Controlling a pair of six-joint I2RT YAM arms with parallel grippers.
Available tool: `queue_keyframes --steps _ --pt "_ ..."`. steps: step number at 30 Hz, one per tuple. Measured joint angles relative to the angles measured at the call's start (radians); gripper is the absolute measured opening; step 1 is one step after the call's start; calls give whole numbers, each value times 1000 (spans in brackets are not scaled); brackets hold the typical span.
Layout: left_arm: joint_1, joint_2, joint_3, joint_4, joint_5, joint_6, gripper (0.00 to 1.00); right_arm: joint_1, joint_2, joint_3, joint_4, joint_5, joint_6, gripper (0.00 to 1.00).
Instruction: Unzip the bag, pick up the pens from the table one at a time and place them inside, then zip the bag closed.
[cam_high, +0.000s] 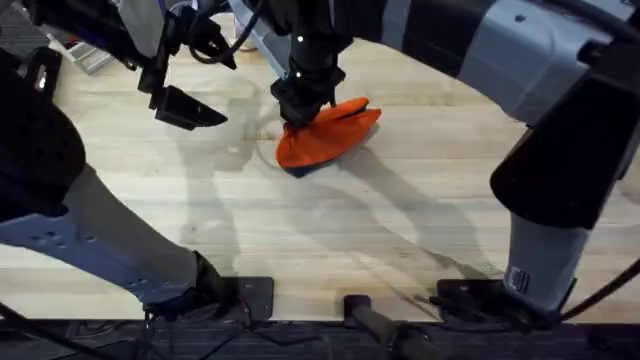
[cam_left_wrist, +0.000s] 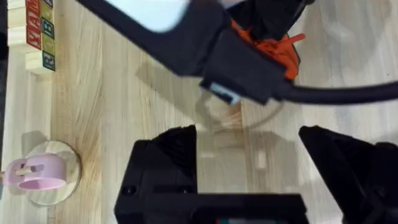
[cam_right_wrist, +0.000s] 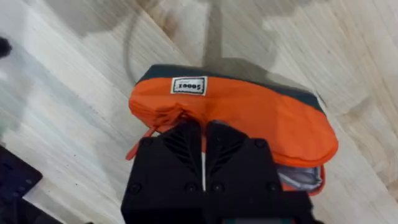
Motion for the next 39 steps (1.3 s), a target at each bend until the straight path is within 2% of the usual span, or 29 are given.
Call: queue_keyframes --steps 9,21,39 --pt "0 0 0 0 0 0 995 -7 6 81 -39 53 18 31" --pt "0 0 0 0 0 0 995 -112 7 184 -56 80 26 30" --pt "0 0 0 0 0 0 994 -116 7 189 -57 82 26 30"
